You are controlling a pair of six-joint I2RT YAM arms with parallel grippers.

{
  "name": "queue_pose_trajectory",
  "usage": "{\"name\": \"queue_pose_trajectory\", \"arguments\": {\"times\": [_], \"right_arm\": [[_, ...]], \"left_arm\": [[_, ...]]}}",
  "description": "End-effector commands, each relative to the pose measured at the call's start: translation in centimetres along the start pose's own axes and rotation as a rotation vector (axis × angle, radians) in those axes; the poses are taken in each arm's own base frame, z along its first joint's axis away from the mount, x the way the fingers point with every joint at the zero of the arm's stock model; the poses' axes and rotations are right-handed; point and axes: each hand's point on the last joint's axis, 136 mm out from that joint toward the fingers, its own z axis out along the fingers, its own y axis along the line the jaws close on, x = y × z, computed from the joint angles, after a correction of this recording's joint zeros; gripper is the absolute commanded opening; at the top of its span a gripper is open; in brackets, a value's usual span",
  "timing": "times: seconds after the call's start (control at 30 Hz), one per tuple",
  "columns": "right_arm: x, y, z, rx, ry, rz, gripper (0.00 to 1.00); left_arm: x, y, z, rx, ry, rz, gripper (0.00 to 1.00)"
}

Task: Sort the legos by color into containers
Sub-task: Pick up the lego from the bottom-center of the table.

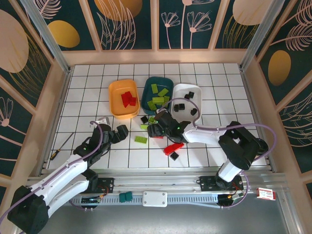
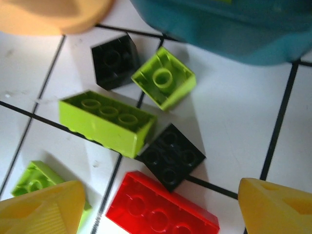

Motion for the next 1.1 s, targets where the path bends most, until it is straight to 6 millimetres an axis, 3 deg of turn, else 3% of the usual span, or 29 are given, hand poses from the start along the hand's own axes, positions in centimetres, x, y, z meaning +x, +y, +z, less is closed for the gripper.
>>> {"name": "queue_pose_trajectory", "arguments": {"times": [0.0,0.1,0.27,0.37,0.5,0.67,0.83,0.97,1.07], "right_arm": [[-0.3,0.4,-0.2,-0.042,-0.033,-0.022,0.82],[0.0,1.8,0.1,-0.150,0.003,-0.096,0.83],[1.0,1.2,1.9,-0.145,0.093,-0.145,0.83],[2.0,1.3,1.8,-0.157,0.134,-0.143,0.80],[3.5,2.1,0.6,-0.180,0.164,-0.157,0.69],[5.1,2.1,0.6,-0.150,0.205,-0.180,0.52],[5.4,0.8,1.5,-0.012,0.207,-0.238,0.56],[5.6,1.3,2.0,0.014,0.211,-0.290,0.59],[5.5,1.8,2.2,0.001,0.204,-0.308,0.53]], "left_arm": [[0.2,-0.4,0.2,0.023,0.006,-0.013,0.99],[0.3,-0.3,0.2,0.024,0.006,-0.010,0.99],[0.3,-0.1,0.1,0.020,0.000,-0.008,0.99],[0.4,0.1,0.1,0.013,-0.001,-0.008,0.99],[0.5,0.3,0.1,0.009,-0.002,-0.009,0.99],[0.6,0.3,0.2,0.009,0.002,-0.007,0.99],[0.7,0.1,0.4,0.012,0.012,-0.004,0.99],[0.8,0.0,0.5,0.018,0.021,-0.001,0.99],[0.9,-0.1,0.7,0.019,0.026,0.001,0.99]]}}
